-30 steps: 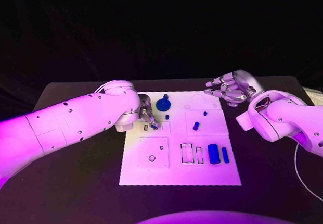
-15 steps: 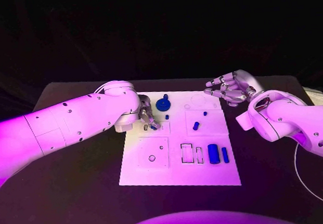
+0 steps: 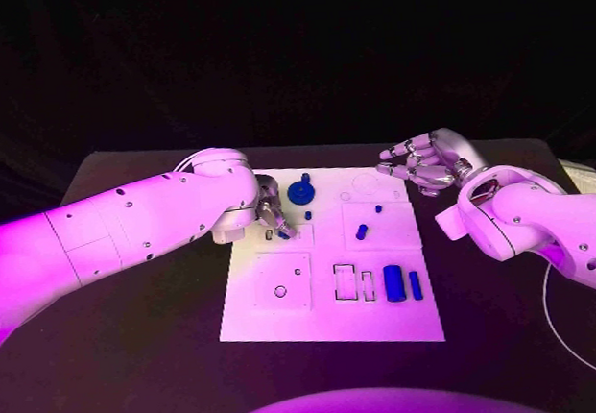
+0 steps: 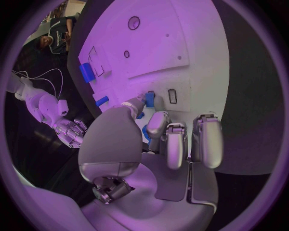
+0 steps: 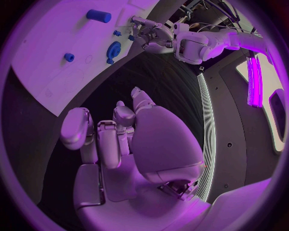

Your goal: Assemble the parts on the task board

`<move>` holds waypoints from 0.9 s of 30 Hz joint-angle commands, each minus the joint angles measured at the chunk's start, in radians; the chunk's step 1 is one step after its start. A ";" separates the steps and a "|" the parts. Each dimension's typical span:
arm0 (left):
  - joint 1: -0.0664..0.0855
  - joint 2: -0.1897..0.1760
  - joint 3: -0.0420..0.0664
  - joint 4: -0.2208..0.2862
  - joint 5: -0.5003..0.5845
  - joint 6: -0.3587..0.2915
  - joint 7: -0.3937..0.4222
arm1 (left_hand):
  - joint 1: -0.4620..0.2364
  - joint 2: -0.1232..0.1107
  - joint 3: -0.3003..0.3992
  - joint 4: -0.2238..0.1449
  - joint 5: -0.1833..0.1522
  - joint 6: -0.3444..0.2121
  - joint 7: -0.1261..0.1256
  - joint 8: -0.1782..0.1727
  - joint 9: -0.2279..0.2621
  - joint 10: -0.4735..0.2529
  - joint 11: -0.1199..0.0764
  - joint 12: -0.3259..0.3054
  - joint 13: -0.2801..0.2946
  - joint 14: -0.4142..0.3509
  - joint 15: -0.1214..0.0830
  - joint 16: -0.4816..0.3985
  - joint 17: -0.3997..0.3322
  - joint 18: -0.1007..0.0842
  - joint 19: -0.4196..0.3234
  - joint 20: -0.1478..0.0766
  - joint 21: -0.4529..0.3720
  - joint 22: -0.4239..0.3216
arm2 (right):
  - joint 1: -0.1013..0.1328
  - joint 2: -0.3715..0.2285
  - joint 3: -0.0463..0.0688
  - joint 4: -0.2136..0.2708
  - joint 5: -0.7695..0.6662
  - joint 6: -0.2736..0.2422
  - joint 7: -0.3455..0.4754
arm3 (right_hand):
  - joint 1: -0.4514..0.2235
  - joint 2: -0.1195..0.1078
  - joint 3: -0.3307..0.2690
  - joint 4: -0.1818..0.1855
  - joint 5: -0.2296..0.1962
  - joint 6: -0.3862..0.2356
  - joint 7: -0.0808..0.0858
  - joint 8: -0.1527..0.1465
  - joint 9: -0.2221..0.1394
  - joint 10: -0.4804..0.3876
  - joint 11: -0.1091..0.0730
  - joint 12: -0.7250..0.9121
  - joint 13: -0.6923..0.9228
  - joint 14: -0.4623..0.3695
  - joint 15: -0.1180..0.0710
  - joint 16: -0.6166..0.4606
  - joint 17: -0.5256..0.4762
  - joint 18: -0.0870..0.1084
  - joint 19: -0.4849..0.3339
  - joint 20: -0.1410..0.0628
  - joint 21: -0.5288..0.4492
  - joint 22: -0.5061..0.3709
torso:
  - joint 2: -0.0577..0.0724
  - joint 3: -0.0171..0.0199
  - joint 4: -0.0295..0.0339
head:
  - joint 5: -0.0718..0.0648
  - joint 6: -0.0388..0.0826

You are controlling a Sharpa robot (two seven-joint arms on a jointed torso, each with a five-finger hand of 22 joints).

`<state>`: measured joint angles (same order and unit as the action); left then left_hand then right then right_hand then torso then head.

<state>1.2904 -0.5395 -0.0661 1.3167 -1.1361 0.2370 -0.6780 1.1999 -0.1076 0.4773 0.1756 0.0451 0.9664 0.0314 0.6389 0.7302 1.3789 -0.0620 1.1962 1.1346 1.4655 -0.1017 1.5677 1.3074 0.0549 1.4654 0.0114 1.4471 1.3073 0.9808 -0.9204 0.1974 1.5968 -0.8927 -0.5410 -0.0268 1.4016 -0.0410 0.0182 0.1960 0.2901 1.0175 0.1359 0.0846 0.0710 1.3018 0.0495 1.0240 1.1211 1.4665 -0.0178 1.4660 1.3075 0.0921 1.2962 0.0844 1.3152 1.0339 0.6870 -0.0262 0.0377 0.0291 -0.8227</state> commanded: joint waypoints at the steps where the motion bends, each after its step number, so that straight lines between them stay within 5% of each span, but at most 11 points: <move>1: -0.002 0.001 -0.002 -0.002 0.002 0.033 -0.009 | 0.006 0.020 0.018 -0.028 0.001 0.043 -0.031 0.007 0.001 0.009 0.000 0.004 0.002 0.105 -0.009 0.003 0.263 -0.015 0.023 -0.009 0.007 0.108 | -0.001 0.001 0.000 0.001 -0.003 0.013 0.004 | -0.003 0.004 0.001 0.005 0.006 0.005 0.000 0.000 -0.001 -0.008 -0.002 -0.006 -0.001 0.065 -0.007 -0.006 0.095 0.015 -0.006 -0.002 -0.007 -0.001 | 0.000 0.0001 -0.0005 | 0.000 0.000; 27: -0.001 0.024 -0.002 -0.036 -0.015 0.081 -0.011 | -0.029 0.063 -0.064 -0.012 0.001 0.081 -0.040 -0.005 -0.010 0.030 -0.007 0.008 0.010 0.105 -0.012 0.003 0.263 -0.019 0.031 -0.014 0.017 0.124 | -0.001 0.001 0.000 0.002 -0.003 0.014 0.003 | -0.003 0.004 0.001 0.005 0.006 0.005 0.000 0.000 -0.001 -0.008 -0.002 -0.006 -0.001 0.065 -0.007 -0.006 0.095 0.015 -0.006 -0.002 -0.007 -0.001 | 0.000 -0.0008 0.0003 | 0.000 -0.004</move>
<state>1.2926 -0.5188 -0.0644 1.2872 -1.1351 0.2842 -0.6779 1.1591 -0.0668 0.4166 0.1626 0.0445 0.9986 0.0388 0.6378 0.7215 1.4054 -0.0704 1.2024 1.1453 1.4654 -0.1088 1.5677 1.3073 0.0549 1.4668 0.0054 1.4600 1.3079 0.9808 -0.9203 0.1974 1.5974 -0.8925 -0.5400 -0.0274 1.4016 -0.0410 0.0182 0.1960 0.2901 1.0175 0.1359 0.0846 0.0710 1.3018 0.0495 1.0240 1.1213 1.4665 -0.0178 1.4660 1.3073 0.0921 1.2962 0.0844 1.3152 1.0340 0.6871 -0.0266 0.0385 0.0291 -0.8275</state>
